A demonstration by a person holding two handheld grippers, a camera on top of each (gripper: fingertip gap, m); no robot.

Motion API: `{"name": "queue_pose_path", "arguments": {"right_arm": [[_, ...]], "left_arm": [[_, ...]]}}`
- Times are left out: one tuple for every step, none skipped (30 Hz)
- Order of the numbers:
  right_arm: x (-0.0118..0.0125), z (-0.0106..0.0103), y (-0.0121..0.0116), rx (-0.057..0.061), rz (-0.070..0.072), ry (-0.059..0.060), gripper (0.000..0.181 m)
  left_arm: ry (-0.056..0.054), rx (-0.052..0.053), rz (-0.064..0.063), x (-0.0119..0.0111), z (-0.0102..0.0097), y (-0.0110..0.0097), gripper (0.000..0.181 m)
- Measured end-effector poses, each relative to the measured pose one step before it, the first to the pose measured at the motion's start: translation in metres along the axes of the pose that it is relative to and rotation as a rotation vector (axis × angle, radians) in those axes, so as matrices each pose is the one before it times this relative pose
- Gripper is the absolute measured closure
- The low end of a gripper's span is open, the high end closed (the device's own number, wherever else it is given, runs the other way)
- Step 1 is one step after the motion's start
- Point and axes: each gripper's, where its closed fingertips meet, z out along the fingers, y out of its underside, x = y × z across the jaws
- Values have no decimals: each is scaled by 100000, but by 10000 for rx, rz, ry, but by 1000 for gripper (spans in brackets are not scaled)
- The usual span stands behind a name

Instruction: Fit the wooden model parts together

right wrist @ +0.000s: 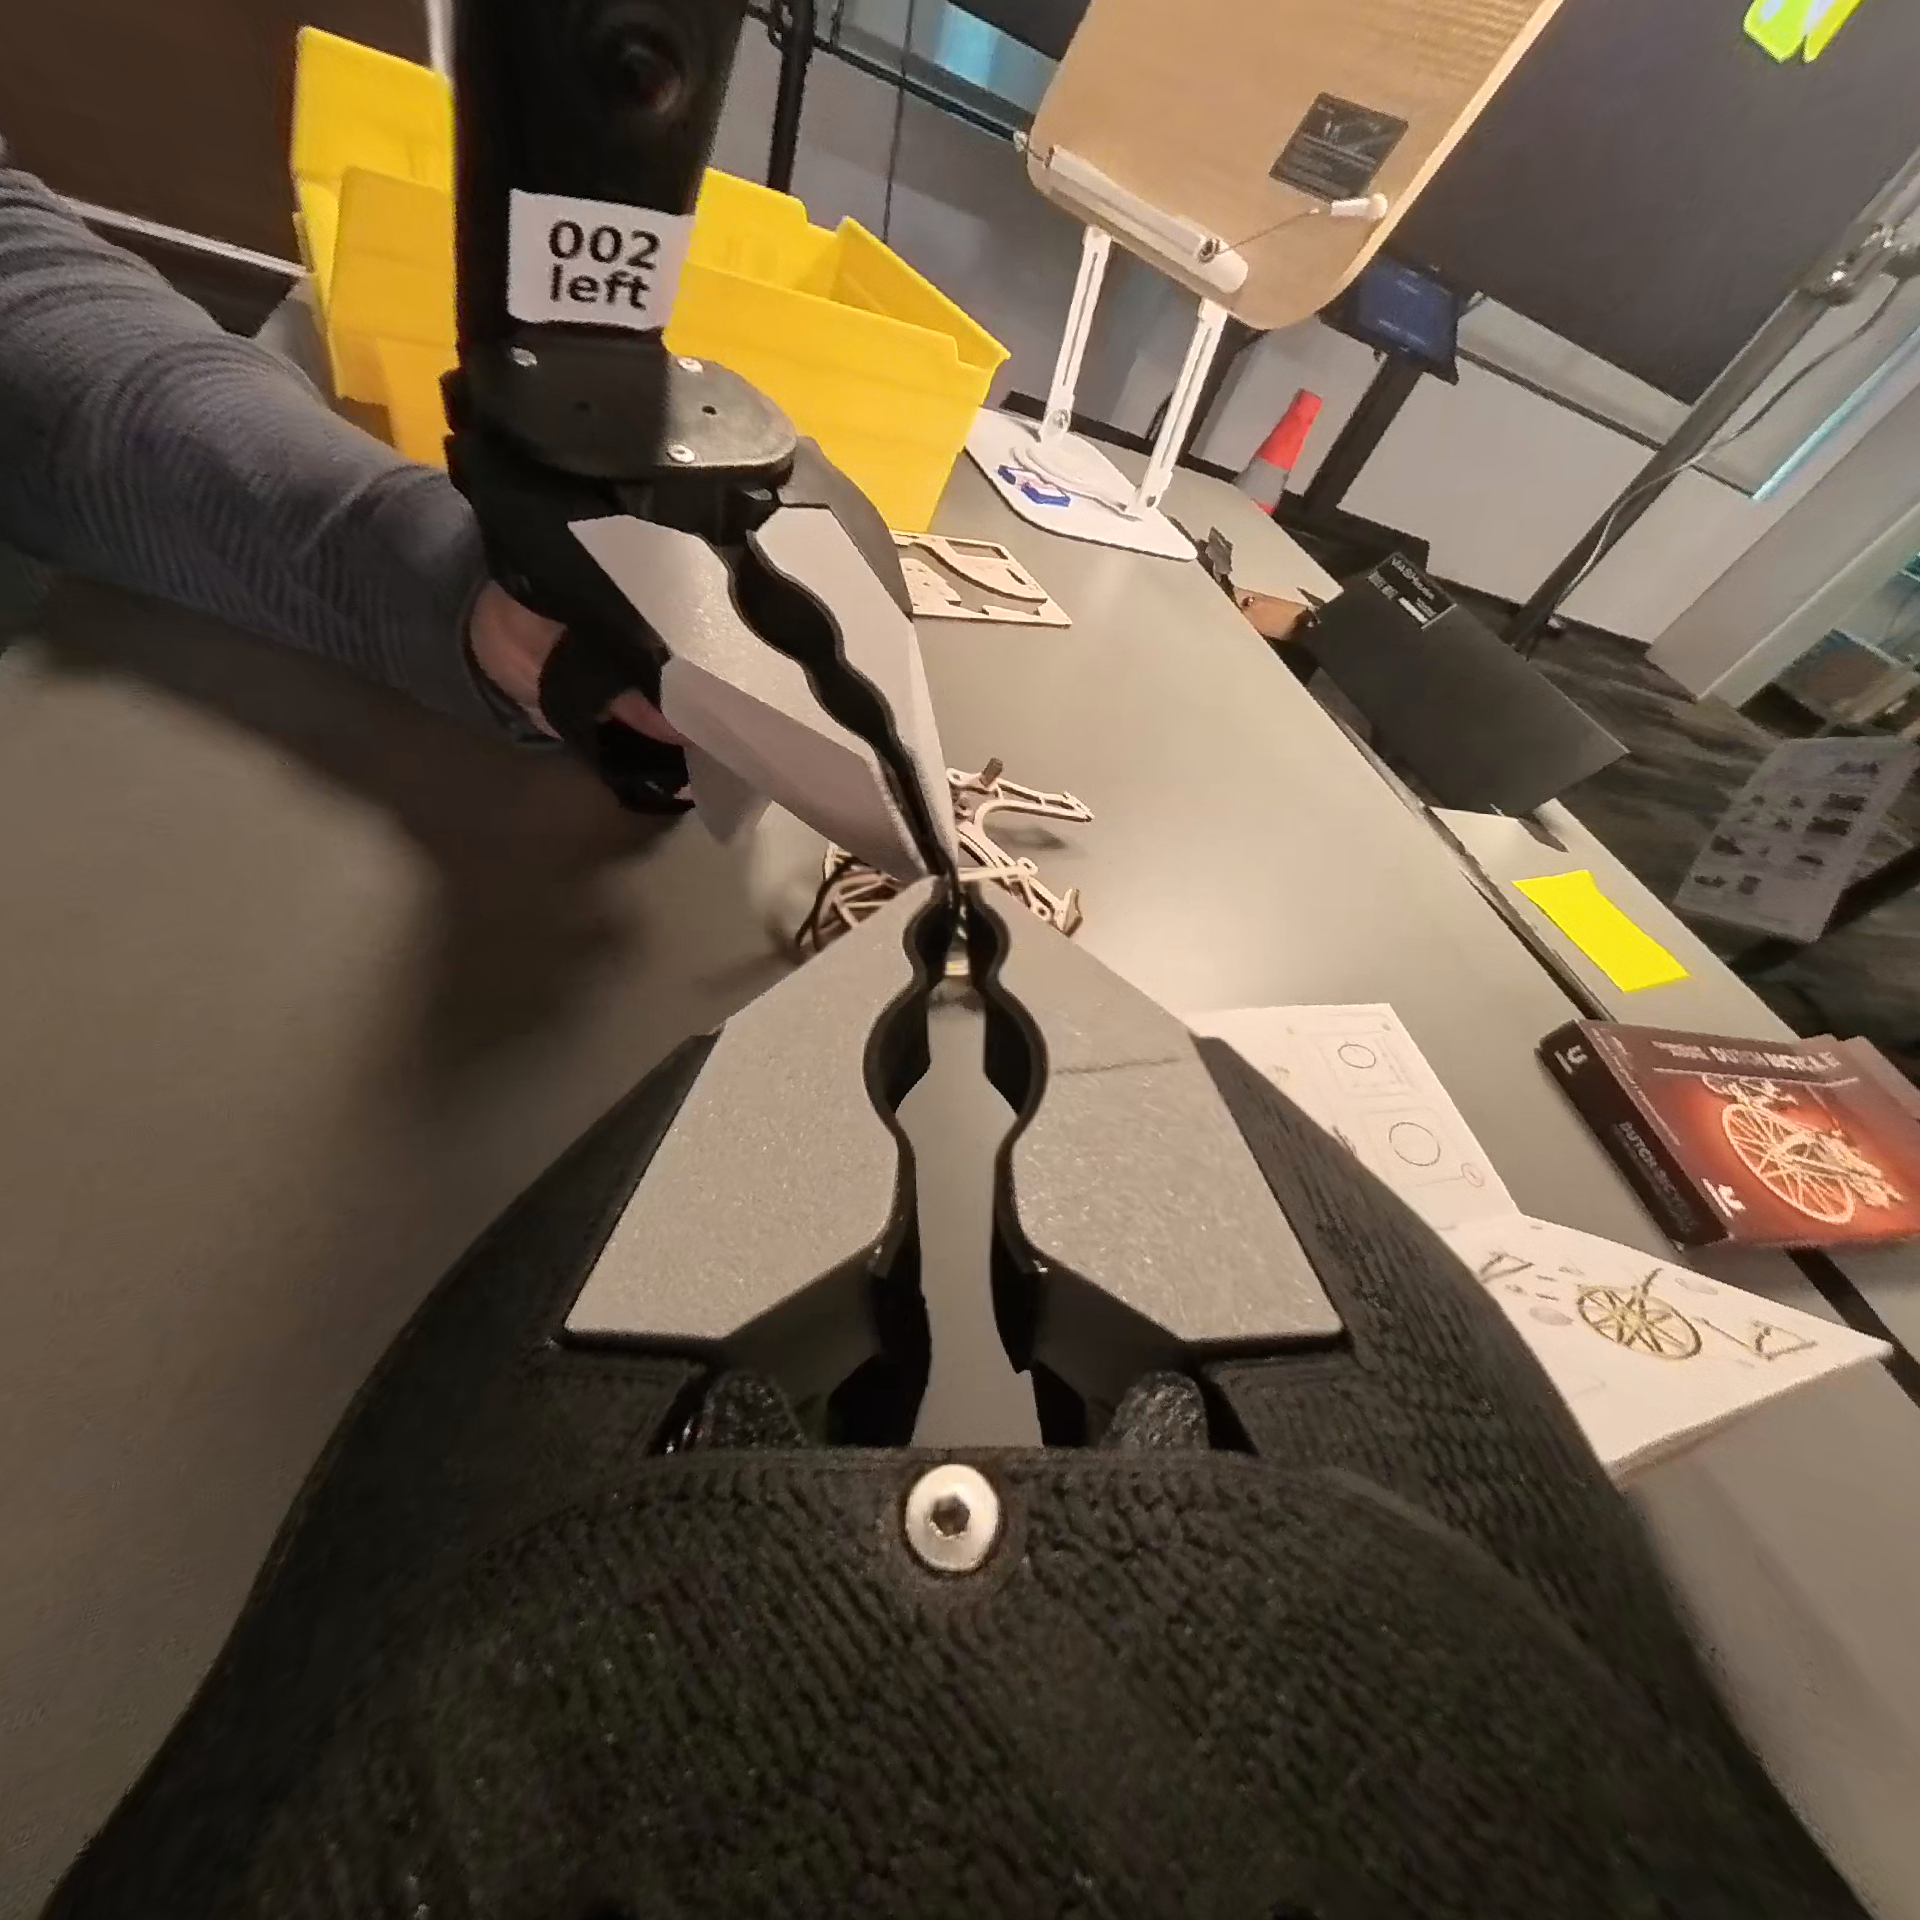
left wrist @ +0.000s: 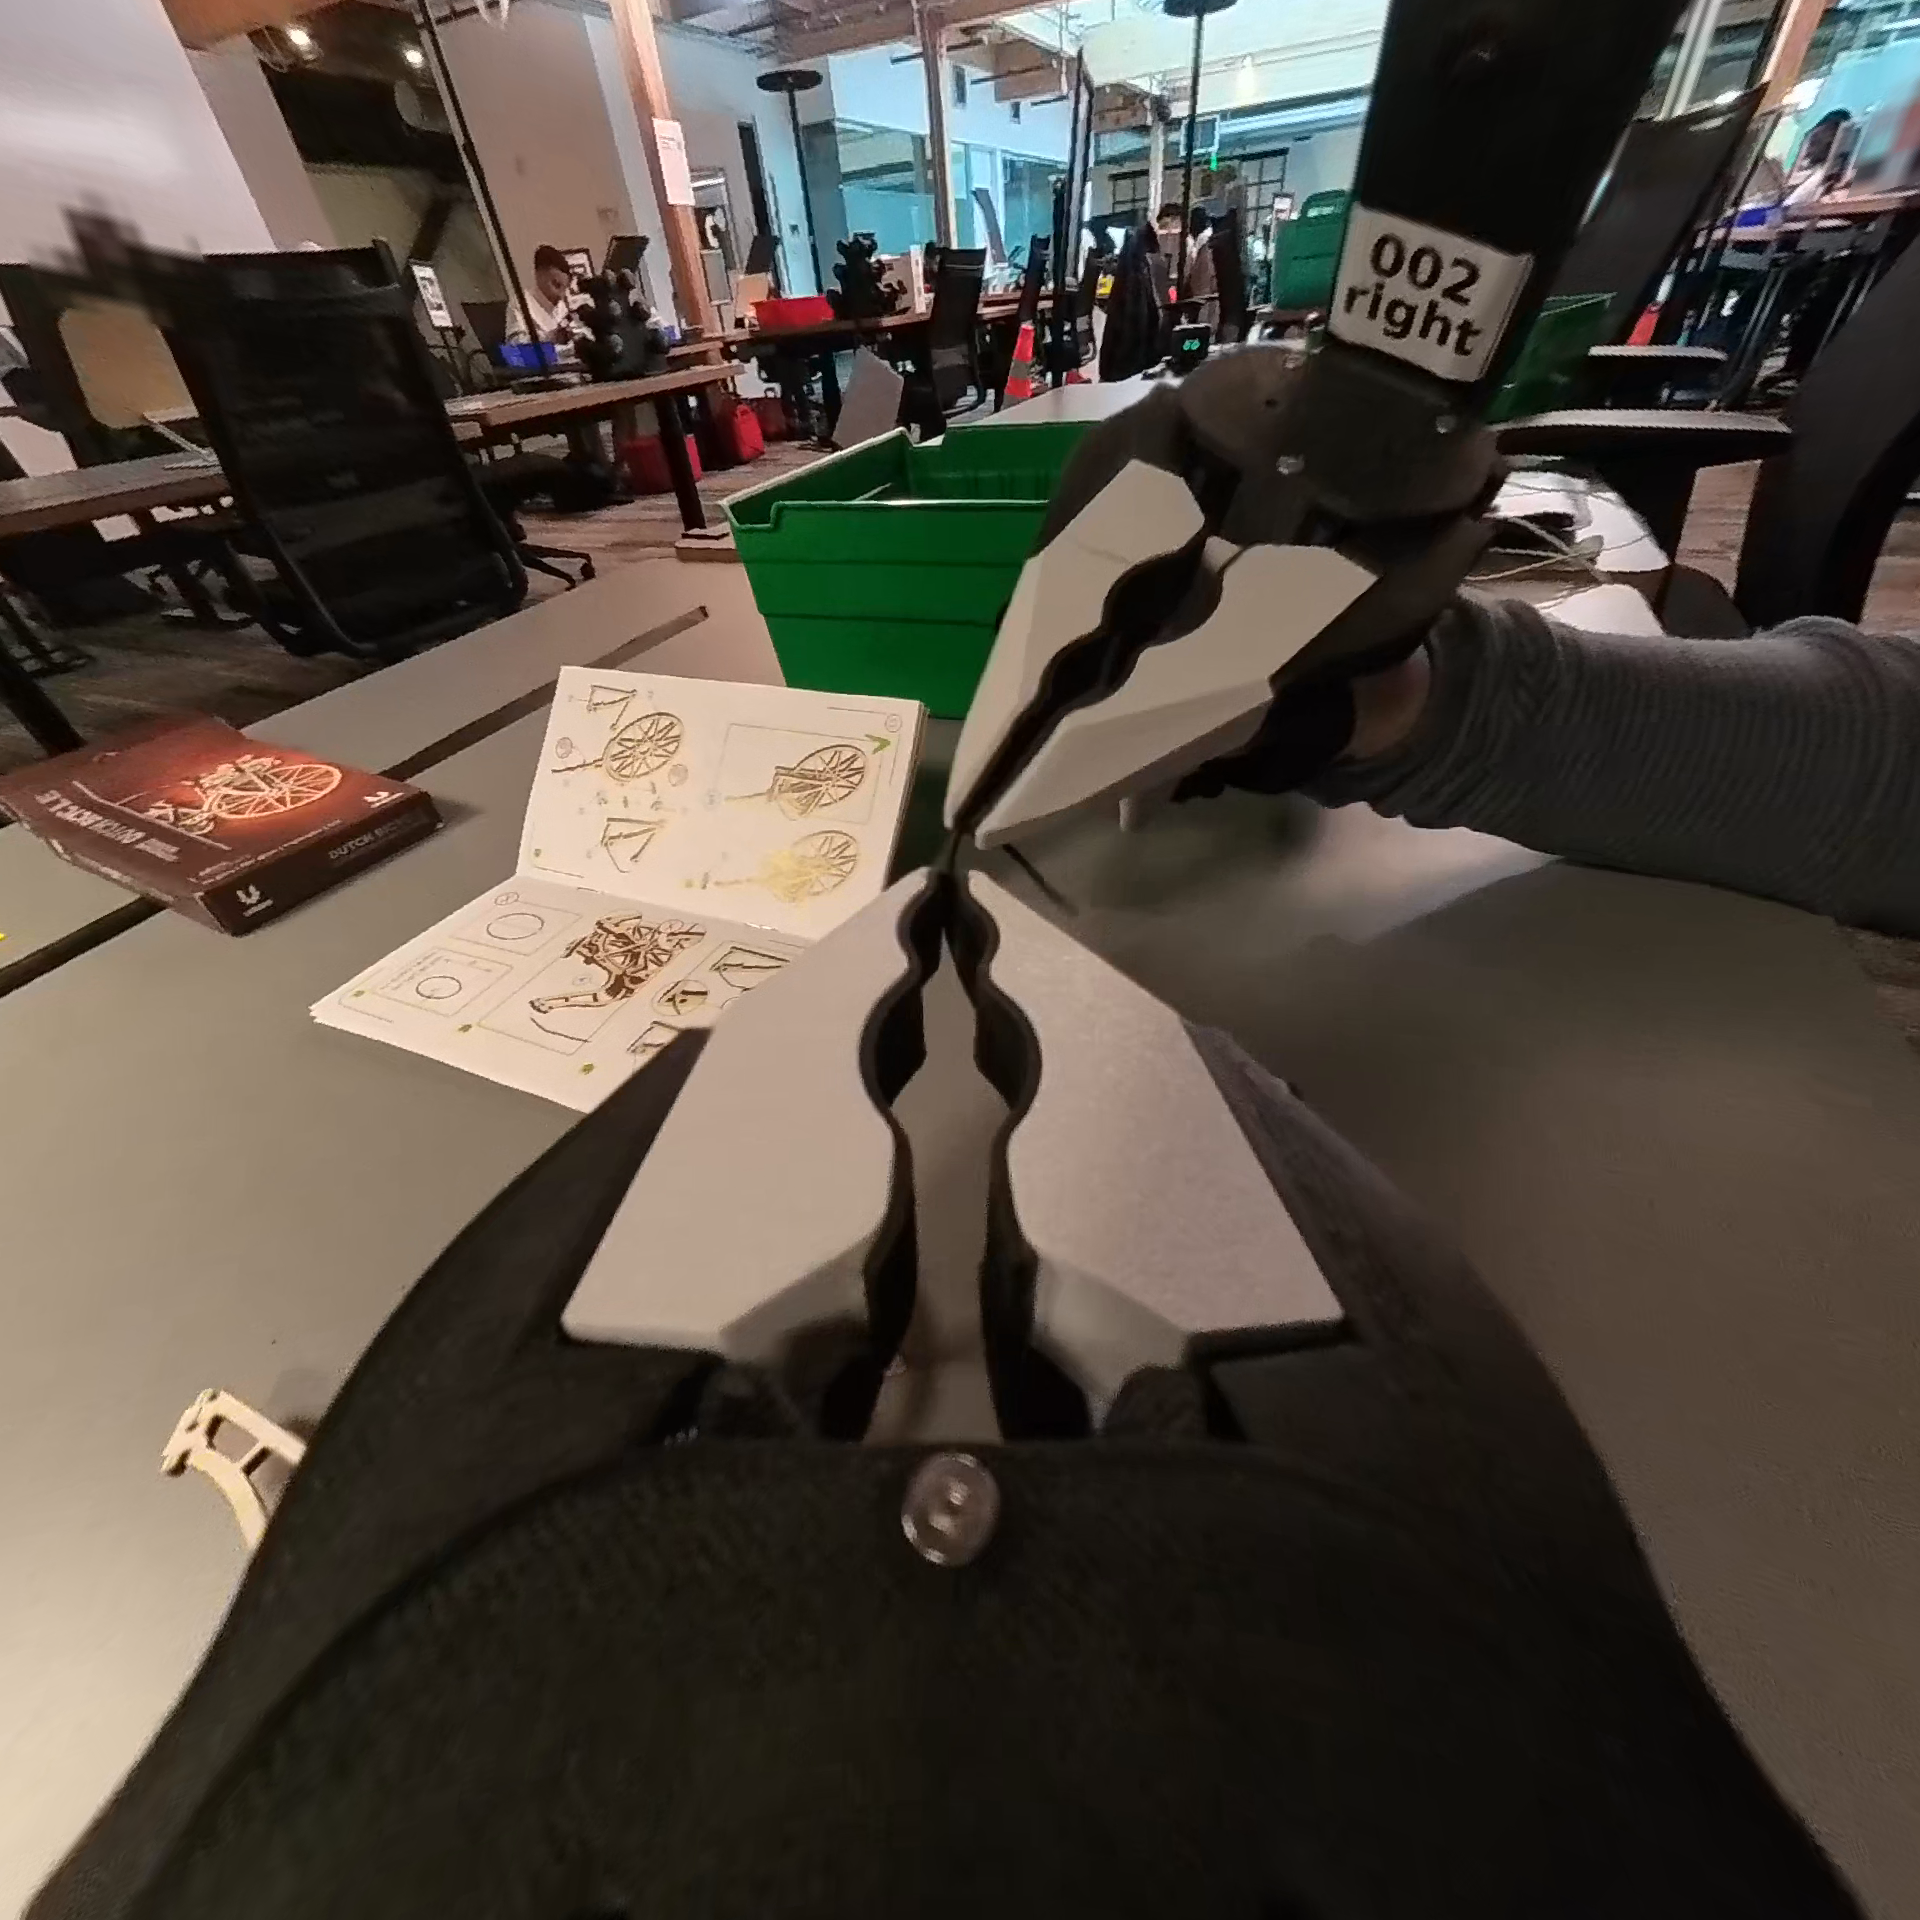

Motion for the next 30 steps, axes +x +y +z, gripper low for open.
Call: {"name": "queue_pose_path", "arguments": {"right_arm": [[190, 104, 149, -36, 159, 81, 173], [124, 120, 144, -27, 230, 12, 167], [49, 128, 190, -67, 290, -58, 162], [79, 130, 220, -97, 246, -17, 159], [175, 110, 178, -78, 108, 96, 158], [121, 112, 166, -73, -10, 101, 159], [104, 117, 255, -140, -32, 102, 160], [64, 128, 293, -169, -41, 71, 161], [-19, 98, 220, -132, -46, 21, 163], [-4, 78, 100, -63, -42, 35, 165], [-72, 47, 6, 0, -28, -11, 166], [-118, 57, -35, 13, 11, -50, 167], [-89, 35, -36, 3, 14, -32, 168], [-85, 25, 10, -39, -32, -9, 173], [-9, -13, 61, -87, -119, 43, 181], [219, -46, 57, -86, -185, 216, 181], [328, -73, 44, -83, -235, 289, 181], [224, -87, -26, -45, -277, 240, 181], [210, -75, -71, -16, -279, 243, 181], [194, -50, -55, -24, -234, 228, 181], [116, -10, -7, -40, -196, 166, 181], [160, 8, 77, -68, -175, 182, 181], [213, -4, 147, -98, -174, 202, 181], [168, 3, 174, -95, -143, 142, 181], [143, -39, 56, -27, -79, 106, 181], [53, -69, -155, 93, -30, 51, 181], [99, -91, -242, 121, -30, 83, 181], [141, -105, -205, 70, -107, 141, 181], [177, -96, -153, 11, -206, 194, 181], [156, -102, -176, 3, -309, 227, 181]], "left_arm": [[-162, -54, 10, -227, 38, 77, 181], [-159, -33, 43, -224, 3, 40, 181], [-130, -27, 61, -182, -21, 33, 181], [-138, 1, 58, -205, -28, 8, 181], [-48, -9, 39, -86, -13, 22, 181], [36, -12, -7, 34, -1, 18, 181], [14, 5, -8, 18, -3, -6, 181], [6, 11, 21, 15, -13, -5, 181], [35, 17, 32, 62, -11, -24, 181], [10, 15, 32, 40, -12, -24, 181], [8, 10, 29, 39, -2, -18, 181], [36, -2, 26, 74, -3, -2, 181], [30, 8, 24, 68, 6, -7, 181], [22, 15, 37, 75, -6, -28, 181], [-30, -7, 39, -20, 0, 3, 181], [-50, -3, 37, -46, -11, -2, 181], [-12, 12, 41, -4, -21, -19, 181], [7, 1, 28, 39, -8, -8, 181], [-14, -14, 17, 3, 9, 2, 181], [4, -10, 35, 49, 3, -8, 181], [9, 19, 47, 56, -10, -36, 181], [-26, 19, 31, 1, -12, -53, 181], [-6, 29, 17, 2, -26, -70, 181], [-6, 43, -1, -10, -52, -92, 181], [-11, 28, -16, -51, -37, -47, 181], [-21, -23, -45, -74, 8, 42, 181], [-16, -36, -67, -69, 23, 80, 181], [25, -13, -85, 10, 33, 56, 181], [39, 5, -105, 35, 39, 31, 181], [-9, 7, -99, -10, 24, 16, 181]]}}
